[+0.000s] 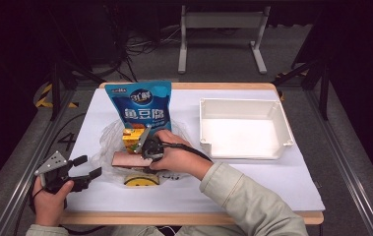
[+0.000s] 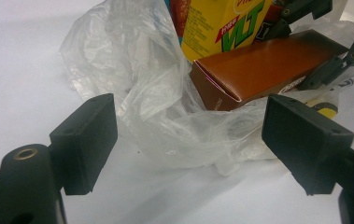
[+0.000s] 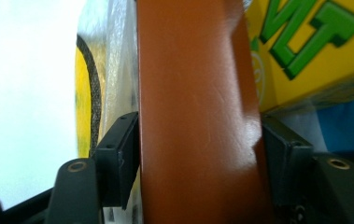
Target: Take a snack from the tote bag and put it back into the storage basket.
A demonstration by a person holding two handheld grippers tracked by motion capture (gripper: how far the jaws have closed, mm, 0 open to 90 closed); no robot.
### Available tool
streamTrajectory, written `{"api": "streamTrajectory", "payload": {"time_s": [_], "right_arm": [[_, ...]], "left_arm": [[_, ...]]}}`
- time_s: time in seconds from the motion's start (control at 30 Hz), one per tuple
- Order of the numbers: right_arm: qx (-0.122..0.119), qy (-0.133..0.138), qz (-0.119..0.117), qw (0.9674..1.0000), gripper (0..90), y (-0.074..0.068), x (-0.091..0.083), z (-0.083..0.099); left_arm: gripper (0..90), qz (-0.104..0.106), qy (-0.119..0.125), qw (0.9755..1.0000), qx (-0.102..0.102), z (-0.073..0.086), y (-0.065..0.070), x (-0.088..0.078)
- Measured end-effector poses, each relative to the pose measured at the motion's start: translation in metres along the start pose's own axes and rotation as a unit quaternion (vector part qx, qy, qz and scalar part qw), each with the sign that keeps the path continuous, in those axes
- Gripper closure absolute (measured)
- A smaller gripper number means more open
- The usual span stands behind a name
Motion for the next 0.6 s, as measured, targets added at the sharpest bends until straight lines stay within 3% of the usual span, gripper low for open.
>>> {"api": "streamTrajectory", "payload": {"time_s": [0.6], "right_arm": [[-0.012, -0.021, 0.001, 0.9997, 42.6, -0.0002, 0.0035, 0.0011]], "left_arm": [[19.0, 0.002, -0.002, 1.0000, -0.004, 0.0002, -0.0001, 0.0008]]}}
Point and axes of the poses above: each handheld gripper's, and its own axes: x roughly forward along the jaws, z roughly out of its underside, y roughly to its right, the point moved 10 cm from there along x, roughly forward along the jaws, and after that the axes turned 14 degrees about -z, right-handed, at the moved point
